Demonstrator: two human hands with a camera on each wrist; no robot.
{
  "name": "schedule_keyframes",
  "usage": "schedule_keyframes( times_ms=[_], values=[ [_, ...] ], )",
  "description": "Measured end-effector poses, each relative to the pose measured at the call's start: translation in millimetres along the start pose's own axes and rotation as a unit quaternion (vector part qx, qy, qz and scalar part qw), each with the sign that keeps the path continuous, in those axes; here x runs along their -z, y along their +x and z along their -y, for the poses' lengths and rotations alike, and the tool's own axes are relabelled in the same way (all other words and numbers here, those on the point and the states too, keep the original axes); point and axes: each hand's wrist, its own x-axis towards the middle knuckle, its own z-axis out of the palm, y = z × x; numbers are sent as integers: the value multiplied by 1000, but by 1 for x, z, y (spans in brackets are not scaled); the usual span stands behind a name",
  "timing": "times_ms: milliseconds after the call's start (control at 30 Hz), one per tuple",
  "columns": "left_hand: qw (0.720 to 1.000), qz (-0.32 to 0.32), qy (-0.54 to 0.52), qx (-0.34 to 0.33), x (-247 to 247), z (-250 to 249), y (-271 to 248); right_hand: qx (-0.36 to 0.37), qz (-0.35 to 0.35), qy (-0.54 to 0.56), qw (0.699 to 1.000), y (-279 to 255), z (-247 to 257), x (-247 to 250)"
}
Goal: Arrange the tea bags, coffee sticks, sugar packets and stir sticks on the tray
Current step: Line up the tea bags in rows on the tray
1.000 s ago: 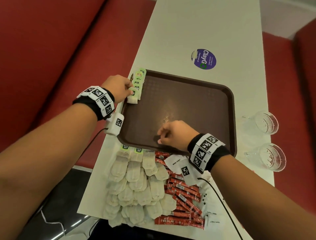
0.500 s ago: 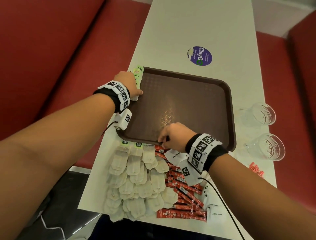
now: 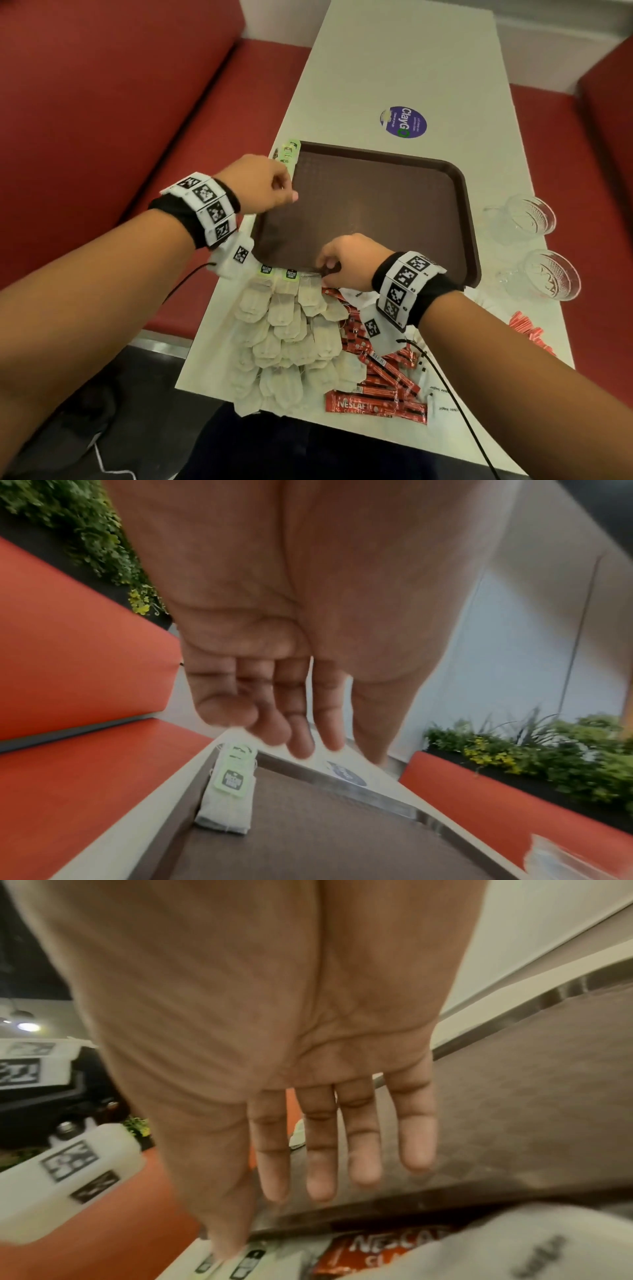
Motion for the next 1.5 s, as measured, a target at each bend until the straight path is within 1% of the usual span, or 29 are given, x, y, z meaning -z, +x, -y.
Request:
schedule_keyframes(
  times_ms=[67,167,267,333,400,533,700,833,933,1000,1067,1167,1300,1367,1433,1500],
  values=[
    [998,63,15,-21,3,-6,-37,29,6,-24,999,-1,9,-4],
    [988,149,36,-29,-4,-7,-84,54,17,-56,997,0,20,-15],
    [978,199,63,-21,-23,2,-111,51,38,-83,994,-1,26,-24],
    [975,211,66,-8,-36,10,-123,42,40,-104,993,-2,31,-28],
    [979,199,44,0,-48,17,-129,33,26,-108,993,-2,33,-30],
    [989,148,2,11,-59,20,-137,14,-4,-87,996,0,36,-34],
    [996,90,21,-13,-56,11,-144,16,-57,-50,997,-5,36,-37],
    [999,39,-4,2,-51,8,-143,2,-108,23,994,-7,32,-36],
    [999,-18,-31,3,-39,-2,-140,-3,-148,97,984,-11,34,-32],
    [997,-57,-48,1,-31,-9,-137,-5,-172,130,976,-14,37,-28],
    [995,-81,-58,-10,-24,-15,-132,-4,-194,149,970,-17,40,-25],
    [993,-95,-70,-22,-18,-20,-126,21,-222,137,965,-19,43,-19],
    [991,-108,-68,-40,-16,-25,-115,48,-242,212,946,-19,47,-12],
    [991,-112,-58,-46,-14,-26,-110,51,-253,220,941,-19,49,-9],
    [990,-113,-61,-58,-11,-25,-103,47,-240,223,944,-14,51,-8],
    [987,-118,-79,-78,-7,-25,-95,45,-229,195,953,-6,49,-7]
  ],
)
